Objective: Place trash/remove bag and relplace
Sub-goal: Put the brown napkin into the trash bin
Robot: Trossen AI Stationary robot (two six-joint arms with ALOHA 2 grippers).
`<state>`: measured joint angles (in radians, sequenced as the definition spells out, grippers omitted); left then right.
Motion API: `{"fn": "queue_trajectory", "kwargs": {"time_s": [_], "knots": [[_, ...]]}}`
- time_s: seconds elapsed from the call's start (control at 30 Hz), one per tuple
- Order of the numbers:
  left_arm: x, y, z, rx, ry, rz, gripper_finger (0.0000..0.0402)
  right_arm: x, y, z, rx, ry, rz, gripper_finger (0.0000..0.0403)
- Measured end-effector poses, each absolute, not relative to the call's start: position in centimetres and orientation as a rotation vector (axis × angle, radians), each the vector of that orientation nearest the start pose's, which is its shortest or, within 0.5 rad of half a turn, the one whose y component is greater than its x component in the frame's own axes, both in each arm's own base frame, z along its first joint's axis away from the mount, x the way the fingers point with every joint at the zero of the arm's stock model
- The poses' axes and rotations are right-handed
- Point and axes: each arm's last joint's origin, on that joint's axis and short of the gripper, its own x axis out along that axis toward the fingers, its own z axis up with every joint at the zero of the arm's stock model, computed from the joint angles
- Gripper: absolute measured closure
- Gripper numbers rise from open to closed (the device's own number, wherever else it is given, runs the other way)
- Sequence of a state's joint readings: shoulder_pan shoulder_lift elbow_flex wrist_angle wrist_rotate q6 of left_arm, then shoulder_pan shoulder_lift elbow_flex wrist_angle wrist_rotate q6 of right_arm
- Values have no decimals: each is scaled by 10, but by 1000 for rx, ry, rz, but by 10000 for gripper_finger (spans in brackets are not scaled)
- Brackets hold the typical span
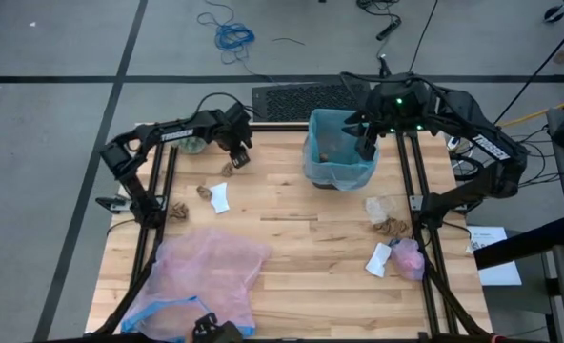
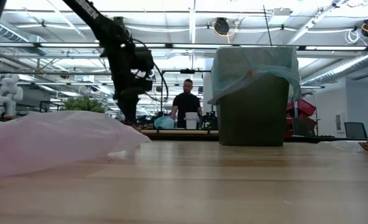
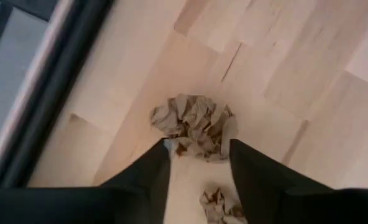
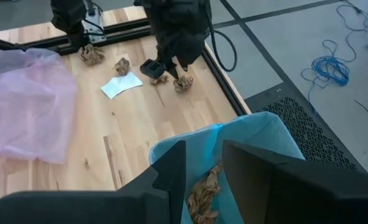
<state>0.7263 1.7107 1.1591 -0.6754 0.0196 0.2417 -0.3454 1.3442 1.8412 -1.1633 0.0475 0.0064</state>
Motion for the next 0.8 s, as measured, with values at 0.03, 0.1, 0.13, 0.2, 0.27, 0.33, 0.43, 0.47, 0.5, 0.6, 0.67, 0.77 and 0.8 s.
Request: {"fn": "queue_trajectory", "kwargs": {"time_s": [0.03, 0.1, 0.13, 0.2, 0.27, 0.33, 0.43, 0.47, 0.5, 0.6, 0.67, 0.77, 0.8], "knots": [[249, 220, 192, -252, 1226, 465, 222, 212, -78, 469, 104, 668, -379, 305], [252, 223, 183, -257, 1233, 460, 205, 215, -79, 467, 99, 678, -377, 305], [253, 224, 178, -263, 1245, 456, 200, 216, -79, 467, 99, 683, -376, 305], [256, 226, 167, -272, 1267, 450, 197, 219, -80, 465, 99, 692, -375, 305], [257, 228, 155, -277, 1302, 453, 206, 221, -81, 463, 100, 698, -375, 305], [259, 230, 147, -278, 1323, 457, 235, 222, -81, 463, 100, 700, -375, 305], [263, 230, 142, -259, 1319, 455, 330, 222, -81, 463, 97, 700, -374, 305], [265, 229, 144, -241, 1312, 445, 363, 222, -81, 463, 97, 700, -374, 305], [265, 228, 147, -229, 1304, 444, 378, 222, -81, 463, 97, 700, -373, 305], [264, 223, 165, -189, 1267, 450, 387, 222, -81, 463, 97, 700, -373, 305], [261, 219, 188, -161, 1204, 470, 393, 222, -81, 463, 96, 700, -373, 305], [256, 210, 227, -126, 1075, 472, 395, 222, -81, 463, 93, 701, -372, 305], [256, 206, 243, -111, 1018, 460, 395, 222, -81, 463, 93, 701, -372, 305]]}}
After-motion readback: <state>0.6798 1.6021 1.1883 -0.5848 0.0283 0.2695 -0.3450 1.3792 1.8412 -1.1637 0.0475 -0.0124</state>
